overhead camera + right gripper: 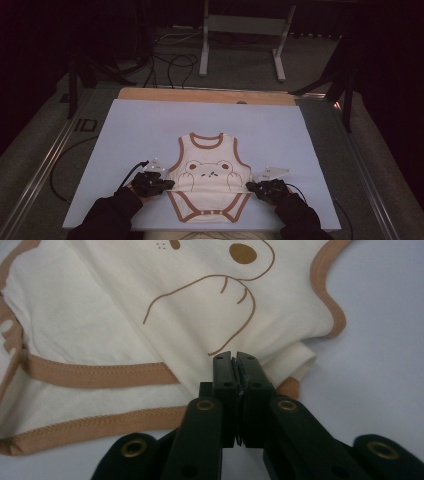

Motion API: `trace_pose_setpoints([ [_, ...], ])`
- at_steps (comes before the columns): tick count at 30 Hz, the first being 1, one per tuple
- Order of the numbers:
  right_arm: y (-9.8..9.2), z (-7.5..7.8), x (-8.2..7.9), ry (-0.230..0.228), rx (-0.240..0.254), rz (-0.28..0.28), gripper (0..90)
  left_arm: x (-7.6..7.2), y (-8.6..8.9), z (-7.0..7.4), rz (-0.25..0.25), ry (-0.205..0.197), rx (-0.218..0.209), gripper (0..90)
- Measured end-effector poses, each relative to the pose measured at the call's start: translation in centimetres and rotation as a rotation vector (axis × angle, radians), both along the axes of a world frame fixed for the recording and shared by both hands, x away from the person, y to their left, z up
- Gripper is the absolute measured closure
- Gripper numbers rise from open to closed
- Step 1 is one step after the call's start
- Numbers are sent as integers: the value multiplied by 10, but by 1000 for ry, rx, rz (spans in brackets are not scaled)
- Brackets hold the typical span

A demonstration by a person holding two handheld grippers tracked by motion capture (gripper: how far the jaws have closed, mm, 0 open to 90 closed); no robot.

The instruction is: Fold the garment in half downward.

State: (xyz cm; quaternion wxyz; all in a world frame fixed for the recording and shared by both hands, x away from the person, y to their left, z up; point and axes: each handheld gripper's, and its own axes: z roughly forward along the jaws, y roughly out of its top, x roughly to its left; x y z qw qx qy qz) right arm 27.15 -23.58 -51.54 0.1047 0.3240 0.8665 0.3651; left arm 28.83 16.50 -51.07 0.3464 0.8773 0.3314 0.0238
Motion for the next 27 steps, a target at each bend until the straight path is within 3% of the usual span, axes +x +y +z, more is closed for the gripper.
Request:
trace_pose_setpoints([
  [2, 0, 1, 0, -6, 6, -17, 752, -2, -1, 0, -4, -18, -5, 835],
  [4, -2, 3, 0, 13, 49, -25, 674, -4, 0, 2, -8, -43, -25, 746],
  [8, -5, 9, 0, -16, 67, -24, 488, -6, 3, 10, -11, -78, -43, 667],
  [14, -4, 18, 0, -56, 96, -14, 208, -5, 6, 22, -8, -127, -76, 480],
  [20, -3, 25, 6, -55, 127, 10, 132, -2, 5, 29, -9, -149, -81, 320],
  [24, -1, 33, 12, -92, 136, 24, 113, 0, 3, 34, -32, -148, -112, 174],
  [27, 0, 39, 16, -97, 132, 37, 101, 2, 4, 38, -41, -158, -131, 147],
])
